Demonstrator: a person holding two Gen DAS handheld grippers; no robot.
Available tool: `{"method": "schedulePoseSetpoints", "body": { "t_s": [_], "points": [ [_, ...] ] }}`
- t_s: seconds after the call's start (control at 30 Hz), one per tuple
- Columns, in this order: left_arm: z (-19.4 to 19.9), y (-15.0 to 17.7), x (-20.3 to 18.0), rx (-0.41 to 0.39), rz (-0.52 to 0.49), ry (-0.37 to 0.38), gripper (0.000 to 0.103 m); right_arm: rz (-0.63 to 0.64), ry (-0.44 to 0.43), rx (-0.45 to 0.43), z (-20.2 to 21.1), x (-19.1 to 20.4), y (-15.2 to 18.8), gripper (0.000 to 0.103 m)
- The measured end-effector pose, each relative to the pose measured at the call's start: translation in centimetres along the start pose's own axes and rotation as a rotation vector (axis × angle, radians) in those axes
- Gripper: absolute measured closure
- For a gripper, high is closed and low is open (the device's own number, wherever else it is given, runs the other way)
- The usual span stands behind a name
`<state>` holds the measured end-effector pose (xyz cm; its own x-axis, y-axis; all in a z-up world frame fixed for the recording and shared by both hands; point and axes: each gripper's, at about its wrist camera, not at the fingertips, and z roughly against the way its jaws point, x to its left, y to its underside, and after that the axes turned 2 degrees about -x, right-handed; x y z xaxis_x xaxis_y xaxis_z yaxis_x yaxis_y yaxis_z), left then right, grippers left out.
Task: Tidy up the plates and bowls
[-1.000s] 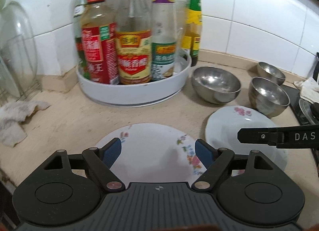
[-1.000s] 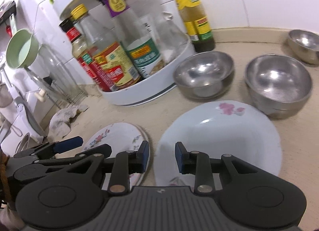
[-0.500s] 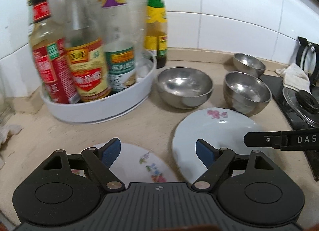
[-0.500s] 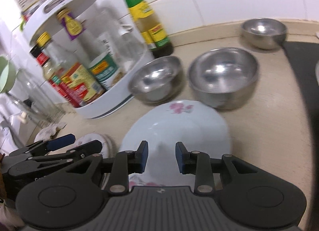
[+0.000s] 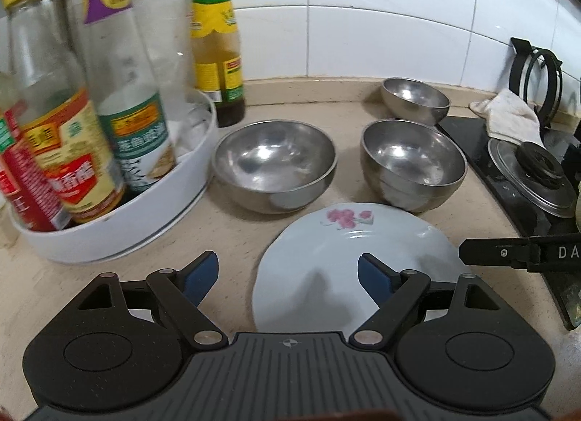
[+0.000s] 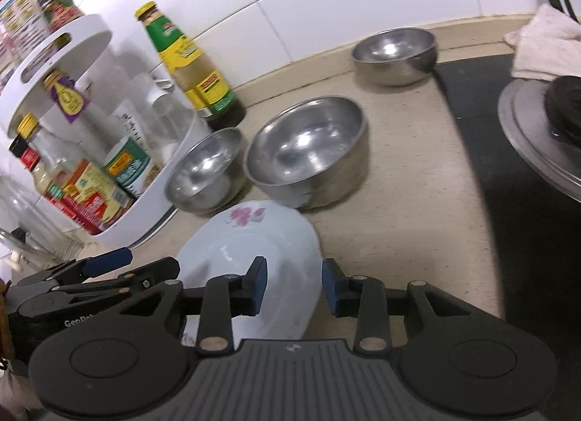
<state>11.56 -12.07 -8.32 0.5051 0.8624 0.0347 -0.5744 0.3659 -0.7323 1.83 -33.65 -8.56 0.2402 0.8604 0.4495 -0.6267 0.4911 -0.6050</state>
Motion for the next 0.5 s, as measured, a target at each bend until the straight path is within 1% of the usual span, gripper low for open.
{"method": "schedulePoseSetpoints", "body": {
  "t_s": [0.2, 0.27, 0.33, 0.5],
  "points": [
    [-1.4, -0.7, 0.0, 0.026, -0.024, 0.026, 0.014, -0.029, 0.025, 0.001, -0.3, -0.6, 0.1, 0.066],
    [-1.9, -0.8, 0.2, 0.037, -0.03, 0.033, 0.012, -0.034, 0.035, -0.001, -0.4, -0.7, 0.1, 0.064],
    [-2.4, -0.9, 0.4, 0.051, -0.032, 0.044, 0.012, -0.039, 0.048, -0.001, -0.5, -0.8, 0.1, 0.06],
    [-3.6, -1.0, 0.9, 0.083, -0.04, 0.066, 0.012, -0.055, 0.063, 0.014, -0.8, -1.0, 0.5, 0.059]
  ]
}}
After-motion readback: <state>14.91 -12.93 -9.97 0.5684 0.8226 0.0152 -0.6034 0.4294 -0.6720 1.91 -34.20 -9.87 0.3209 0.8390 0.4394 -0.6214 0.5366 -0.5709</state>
